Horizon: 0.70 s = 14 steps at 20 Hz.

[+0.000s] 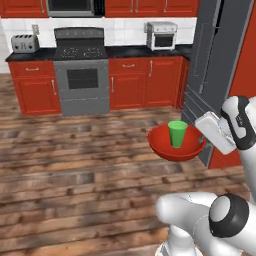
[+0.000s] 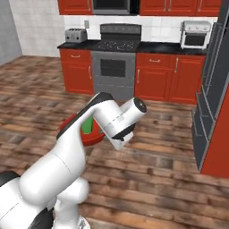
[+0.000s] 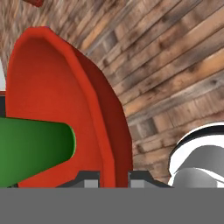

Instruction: Place the cup inside the bowl on the dining table and move the bowl to any counter.

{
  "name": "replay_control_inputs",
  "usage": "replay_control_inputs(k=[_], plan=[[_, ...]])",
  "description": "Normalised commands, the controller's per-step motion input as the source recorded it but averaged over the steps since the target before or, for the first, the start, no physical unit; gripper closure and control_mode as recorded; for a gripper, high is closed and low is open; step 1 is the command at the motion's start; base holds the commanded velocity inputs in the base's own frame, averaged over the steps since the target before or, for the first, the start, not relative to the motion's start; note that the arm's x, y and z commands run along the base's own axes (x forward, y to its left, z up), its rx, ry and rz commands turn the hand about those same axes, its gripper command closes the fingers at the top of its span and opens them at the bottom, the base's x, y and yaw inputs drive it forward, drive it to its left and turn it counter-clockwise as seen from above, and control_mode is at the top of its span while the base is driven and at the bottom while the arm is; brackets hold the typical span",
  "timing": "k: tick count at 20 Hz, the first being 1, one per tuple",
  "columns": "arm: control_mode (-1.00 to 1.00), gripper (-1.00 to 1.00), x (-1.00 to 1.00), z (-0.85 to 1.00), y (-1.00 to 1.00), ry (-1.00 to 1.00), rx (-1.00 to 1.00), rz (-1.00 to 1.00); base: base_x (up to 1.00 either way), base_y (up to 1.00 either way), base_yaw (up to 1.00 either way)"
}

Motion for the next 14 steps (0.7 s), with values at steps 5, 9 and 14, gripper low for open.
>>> replay_control_inputs(k=[5,9,14], plan=[[1.0,1.0,0.0,0.0,0.0,0.0,0.0,0.0,1.0,-0.14,-0.01],[1.0,1.0,0.0,0.0,0.0,0.0,0.0,0.0,0.99,-0.15,0.0],[1.0,1.0,0.0,0.0,0.0,0.0,0.0,0.0,1.0,-0.2,0.0]])
